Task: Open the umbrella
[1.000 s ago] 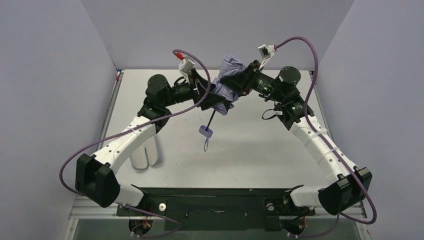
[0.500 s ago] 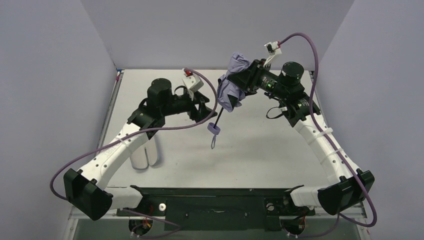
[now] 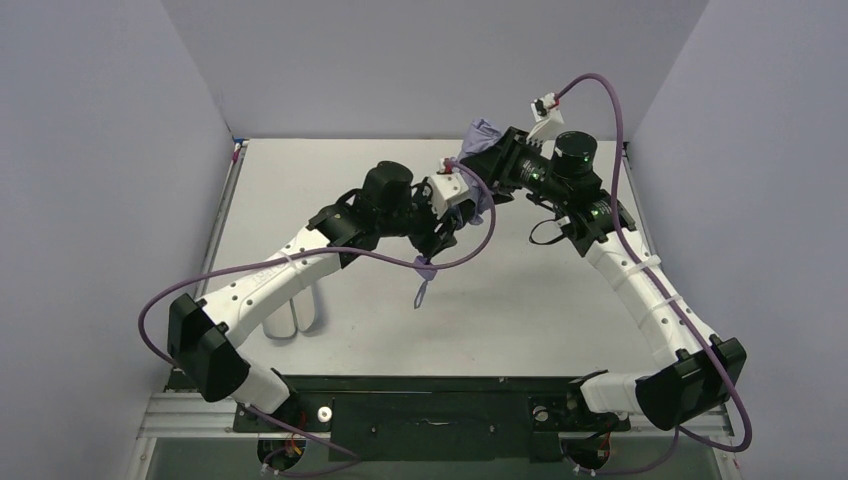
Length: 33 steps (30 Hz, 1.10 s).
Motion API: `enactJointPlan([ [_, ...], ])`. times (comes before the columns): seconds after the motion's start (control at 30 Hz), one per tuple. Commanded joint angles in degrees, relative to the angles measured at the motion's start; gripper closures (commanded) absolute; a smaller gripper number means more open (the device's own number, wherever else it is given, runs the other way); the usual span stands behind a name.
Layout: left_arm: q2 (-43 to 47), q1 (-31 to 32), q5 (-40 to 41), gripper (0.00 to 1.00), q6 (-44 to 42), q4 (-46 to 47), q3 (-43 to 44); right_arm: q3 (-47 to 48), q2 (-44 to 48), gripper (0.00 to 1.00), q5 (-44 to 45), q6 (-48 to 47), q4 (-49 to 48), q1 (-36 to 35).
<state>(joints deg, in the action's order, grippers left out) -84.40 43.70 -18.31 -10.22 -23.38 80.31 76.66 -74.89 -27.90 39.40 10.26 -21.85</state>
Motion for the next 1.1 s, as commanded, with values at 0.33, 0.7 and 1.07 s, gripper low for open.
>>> enactJointPlan([
  [0.33, -0.44, 0.69, 6.58, 0.56, -4.04, -7.94, -3.27, 3.84, 1.40, 1.00, 0.32, 5.32, -6.87, 5.67],
  [0.7, 1.68, 0.53, 6.29, 0.56, -6.19, -10.32, -13.17, 5.92, 0.87, 1.00, -1.30, 8.14, -9.48, 9.18],
  [1.07, 4.06, 0.62, 6.00, 0.61, -7.37, -11.52, -20.28, 9.93, -0.40, 1.00, -2.16, 7.83, -9.73, 13.87],
])
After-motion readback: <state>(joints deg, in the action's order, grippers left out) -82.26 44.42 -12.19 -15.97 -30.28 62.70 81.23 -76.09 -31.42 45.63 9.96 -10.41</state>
